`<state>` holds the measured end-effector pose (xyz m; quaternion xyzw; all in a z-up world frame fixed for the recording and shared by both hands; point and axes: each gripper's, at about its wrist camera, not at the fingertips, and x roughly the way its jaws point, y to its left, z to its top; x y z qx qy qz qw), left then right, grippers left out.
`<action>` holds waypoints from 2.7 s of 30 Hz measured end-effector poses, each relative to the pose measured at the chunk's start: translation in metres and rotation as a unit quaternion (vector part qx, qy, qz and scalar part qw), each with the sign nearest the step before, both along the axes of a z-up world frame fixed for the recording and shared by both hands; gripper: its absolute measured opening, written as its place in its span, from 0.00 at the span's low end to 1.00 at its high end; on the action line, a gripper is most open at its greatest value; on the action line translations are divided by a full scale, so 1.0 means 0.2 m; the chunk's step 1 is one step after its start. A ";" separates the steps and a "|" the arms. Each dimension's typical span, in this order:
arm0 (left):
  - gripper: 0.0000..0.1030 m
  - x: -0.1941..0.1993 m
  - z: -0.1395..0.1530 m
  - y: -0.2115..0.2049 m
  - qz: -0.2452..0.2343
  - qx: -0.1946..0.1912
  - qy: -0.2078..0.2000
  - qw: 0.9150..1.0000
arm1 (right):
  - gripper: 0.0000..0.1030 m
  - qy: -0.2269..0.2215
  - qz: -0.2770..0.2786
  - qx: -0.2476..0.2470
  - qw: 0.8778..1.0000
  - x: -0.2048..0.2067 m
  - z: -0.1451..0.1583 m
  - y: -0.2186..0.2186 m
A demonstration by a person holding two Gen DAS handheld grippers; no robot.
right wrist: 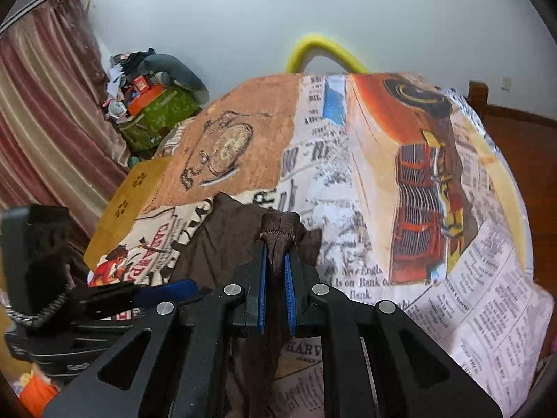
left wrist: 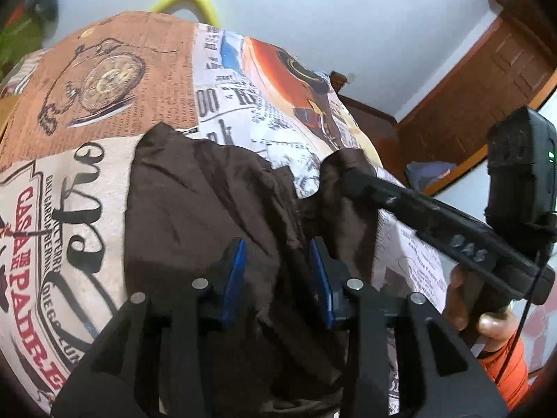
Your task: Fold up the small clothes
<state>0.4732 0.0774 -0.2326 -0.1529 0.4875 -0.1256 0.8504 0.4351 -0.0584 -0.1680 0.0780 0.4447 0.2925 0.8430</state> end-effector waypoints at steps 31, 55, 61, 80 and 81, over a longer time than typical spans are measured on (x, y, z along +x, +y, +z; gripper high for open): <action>0.04 -0.13 0.25 0.19 0.079 0.027 -0.111 0.990 | 0.10 0.068 0.027 -0.013 0.997 0.19 -0.21 0.15; 0.31 0.03 0.11 -0.04 0.001 0.014 -0.036 0.999 | 0.68 0.022 0.014 -0.007 1.000 -0.14 -0.11 -0.25; 0.48 -0.16 0.18 0.06 0.007 0.088 -0.063 0.994 | 0.68 0.004 0.068 0.010 0.998 -0.29 -0.02 -0.17; 0.56 -0.46 -0.15 0.25 0.002 0.116 0.035 0.993 | 0.09 0.008 0.072 -0.037 0.997 -0.41 -0.13 -0.06; 0.56 -0.47 -0.15 0.25 0.000 0.112 0.036 0.993 | 0.08 0.015 0.068 -0.044 0.997 -0.41 -0.16 -0.07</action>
